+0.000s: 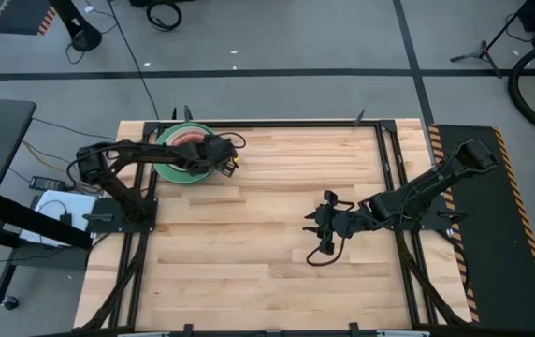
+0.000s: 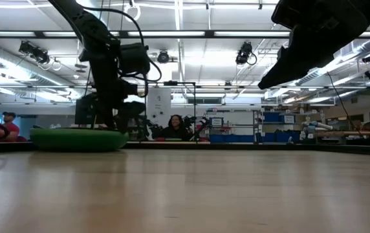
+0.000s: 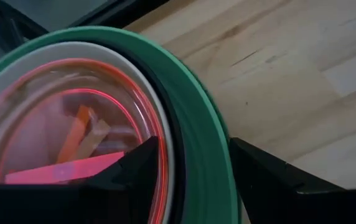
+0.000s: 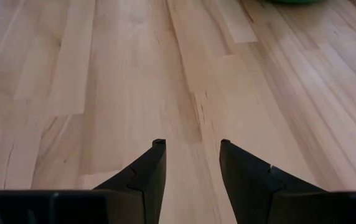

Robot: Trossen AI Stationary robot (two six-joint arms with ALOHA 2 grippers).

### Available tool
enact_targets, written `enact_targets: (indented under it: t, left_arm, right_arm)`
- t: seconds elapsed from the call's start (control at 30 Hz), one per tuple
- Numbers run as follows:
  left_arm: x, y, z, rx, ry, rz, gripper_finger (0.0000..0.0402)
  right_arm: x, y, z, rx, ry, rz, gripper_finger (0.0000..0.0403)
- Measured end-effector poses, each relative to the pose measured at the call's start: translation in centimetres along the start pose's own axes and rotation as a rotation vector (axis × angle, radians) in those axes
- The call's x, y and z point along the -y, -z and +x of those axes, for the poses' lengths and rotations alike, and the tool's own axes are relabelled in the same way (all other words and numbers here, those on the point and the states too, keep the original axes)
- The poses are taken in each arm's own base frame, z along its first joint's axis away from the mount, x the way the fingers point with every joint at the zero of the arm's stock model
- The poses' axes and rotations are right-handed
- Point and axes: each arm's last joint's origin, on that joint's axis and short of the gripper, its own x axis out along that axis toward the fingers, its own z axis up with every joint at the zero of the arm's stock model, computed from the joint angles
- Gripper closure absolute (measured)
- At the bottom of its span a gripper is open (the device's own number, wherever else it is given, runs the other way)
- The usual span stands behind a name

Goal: Stack plastic plates
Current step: Adjust the stacked plates, then return to Home Position

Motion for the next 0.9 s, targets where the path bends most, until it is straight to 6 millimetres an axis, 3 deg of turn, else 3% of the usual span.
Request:
enact_targets:
  t: [0.27, 0.4, 0.63, 0.9]
  left_arm:
    - [-2.1, -0.4, -2.3, 0.042, -0.090, -0.044, 0.0200]
    - [-2.3, -0.4, -2.8, 0.047, -0.078, -0.049, 0.0200]
    - [-1.9, -0.3, -3.1, 0.055, -0.059, -0.040, 0.0200]
    - [-4.5, 0.6, -3.0, -0.101, -0.247, -0.015, 0.0200]
  right_arm:
    - [0.0, 0.0, 0.0, -0.005, -0.007, 0.005, 0.0245]
    - [0.0, 0.0, 0.0, -0.005, -0.007, 0.007, 0.0245]
    - [0.0, 0.1, 0.0, -0.010, -0.006, 0.005, 0.0245]
    - [0.0, 0.2, 0.0, -0.027, -0.027, 0.007, 0.0245]
